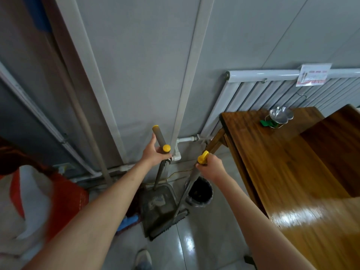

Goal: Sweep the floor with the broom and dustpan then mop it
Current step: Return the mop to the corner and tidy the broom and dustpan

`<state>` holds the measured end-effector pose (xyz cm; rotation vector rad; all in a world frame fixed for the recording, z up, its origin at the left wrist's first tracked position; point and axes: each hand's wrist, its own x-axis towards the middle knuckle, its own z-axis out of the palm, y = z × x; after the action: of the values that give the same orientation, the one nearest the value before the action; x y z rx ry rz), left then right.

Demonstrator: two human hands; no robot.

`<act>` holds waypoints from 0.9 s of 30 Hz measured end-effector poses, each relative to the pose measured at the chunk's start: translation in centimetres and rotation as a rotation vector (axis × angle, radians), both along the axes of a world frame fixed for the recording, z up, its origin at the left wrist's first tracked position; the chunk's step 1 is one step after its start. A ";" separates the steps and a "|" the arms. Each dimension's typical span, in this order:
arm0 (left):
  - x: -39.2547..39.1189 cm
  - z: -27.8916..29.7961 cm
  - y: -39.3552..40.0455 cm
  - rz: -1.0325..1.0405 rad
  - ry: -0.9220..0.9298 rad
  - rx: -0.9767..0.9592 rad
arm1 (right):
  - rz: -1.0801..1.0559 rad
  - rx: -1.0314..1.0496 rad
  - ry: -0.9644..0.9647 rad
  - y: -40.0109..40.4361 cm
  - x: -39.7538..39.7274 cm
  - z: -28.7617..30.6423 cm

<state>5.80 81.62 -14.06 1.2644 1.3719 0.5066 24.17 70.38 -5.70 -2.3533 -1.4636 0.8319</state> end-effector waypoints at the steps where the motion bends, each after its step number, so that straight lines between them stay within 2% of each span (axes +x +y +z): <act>1: 0.2 0.0 0.2 0.004 -0.023 -0.006 | 0.005 0.001 0.004 0.2 -0.2 -0.1; 8: 2.3 -1.2 1.3 -0.043 -0.176 -0.043 | 0.011 0.011 -0.008 1.6 -0.2 0.2; 27: 3.0 0.1 2.6 -0.037 -0.039 -0.102 | -0.071 -0.024 -0.026 1.3 1.8 -2.3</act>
<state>8.79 84.26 -14.01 1.1891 1.3230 0.4282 25.95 71.72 -7.97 -2.4272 -1.3788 0.8088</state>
